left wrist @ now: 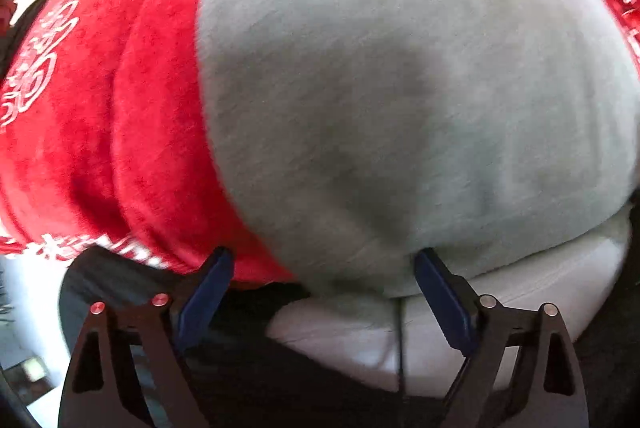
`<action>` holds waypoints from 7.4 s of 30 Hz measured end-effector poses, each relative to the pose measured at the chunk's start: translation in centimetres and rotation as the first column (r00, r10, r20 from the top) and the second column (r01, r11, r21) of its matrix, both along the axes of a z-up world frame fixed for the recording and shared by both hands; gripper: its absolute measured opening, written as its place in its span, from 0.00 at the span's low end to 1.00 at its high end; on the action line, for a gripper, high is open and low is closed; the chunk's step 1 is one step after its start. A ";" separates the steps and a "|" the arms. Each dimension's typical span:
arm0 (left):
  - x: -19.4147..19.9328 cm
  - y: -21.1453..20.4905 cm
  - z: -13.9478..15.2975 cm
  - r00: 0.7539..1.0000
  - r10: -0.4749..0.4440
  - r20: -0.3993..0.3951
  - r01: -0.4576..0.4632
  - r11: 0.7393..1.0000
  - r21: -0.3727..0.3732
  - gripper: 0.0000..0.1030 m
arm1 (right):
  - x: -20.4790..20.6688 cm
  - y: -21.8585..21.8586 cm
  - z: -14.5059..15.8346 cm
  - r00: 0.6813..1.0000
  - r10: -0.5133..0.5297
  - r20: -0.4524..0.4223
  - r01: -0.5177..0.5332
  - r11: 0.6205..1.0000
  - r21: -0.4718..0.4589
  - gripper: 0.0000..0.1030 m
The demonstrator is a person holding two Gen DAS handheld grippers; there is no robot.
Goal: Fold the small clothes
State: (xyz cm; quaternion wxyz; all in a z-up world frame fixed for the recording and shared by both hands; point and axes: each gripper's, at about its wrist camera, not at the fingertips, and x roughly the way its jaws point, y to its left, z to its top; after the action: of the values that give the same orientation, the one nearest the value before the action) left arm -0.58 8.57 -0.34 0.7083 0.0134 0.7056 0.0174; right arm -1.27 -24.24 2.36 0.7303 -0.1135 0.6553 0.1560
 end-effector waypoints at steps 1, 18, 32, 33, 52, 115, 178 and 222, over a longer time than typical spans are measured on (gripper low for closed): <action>-0.3 0.2 0.1 1.000 0.003 -0.017 -0.003 0.999 0.039 0.91 | 0.1 -0.6 0.1 1.000 -0.021 -0.008 0.021 1.000 0.001 0.21; 7.0 -6.7 5.3 0.953 -0.028 0.302 0.036 0.999 -0.022 1.00 | 5.3 10.5 1.7 0.972 0.123 0.201 -0.122 0.992 -0.015 0.82; -0.3 -0.9 5.7 0.974 0.024 0.226 -0.017 0.999 -0.031 1.00 | -2.9 2.6 1.4 0.989 0.099 0.113 -0.089 0.992 -0.092 0.86; -0.4 -0.2 5.4 0.978 0.051 0.204 -0.042 0.998 -0.051 1.00 | -3.0 1.5 1.6 0.995 0.047 0.084 -0.043 0.998 -0.047 0.86; 0.5 -0.4 -1.4 0.992 0.079 -0.094 -0.099 0.967 -0.233 0.86 | -1.8 2.0 -3.2 0.980 -0.096 -0.174 0.129 0.974 0.185 0.50; 1.9 1.5 2.7 0.922 0.378 0.082 -0.231 0.708 -0.668 0.78 | 3.6 -6.2 1.6 0.940 -0.317 -0.124 0.315 0.675 0.667 0.54; 29.5 3.1 10.6 0.845 0.407 0.345 -0.143 0.795 -0.589 0.08 | 32.3 -0.3 9.5 0.914 -0.387 0.123 0.249 0.774 0.582 0.05; 34.3 2.9 5.3 0.890 0.259 0.376 -0.164 0.950 -0.265 0.91 | 37.0 1.9 -0.4 0.920 -0.271 0.284 0.262 0.963 0.070 0.64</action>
State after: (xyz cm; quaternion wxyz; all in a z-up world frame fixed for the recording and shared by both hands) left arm 33.70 11.48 4.96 0.8300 -0.1486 0.5374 0.0169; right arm 35.71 -22.33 1.93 0.8347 -0.0337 0.5477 0.0470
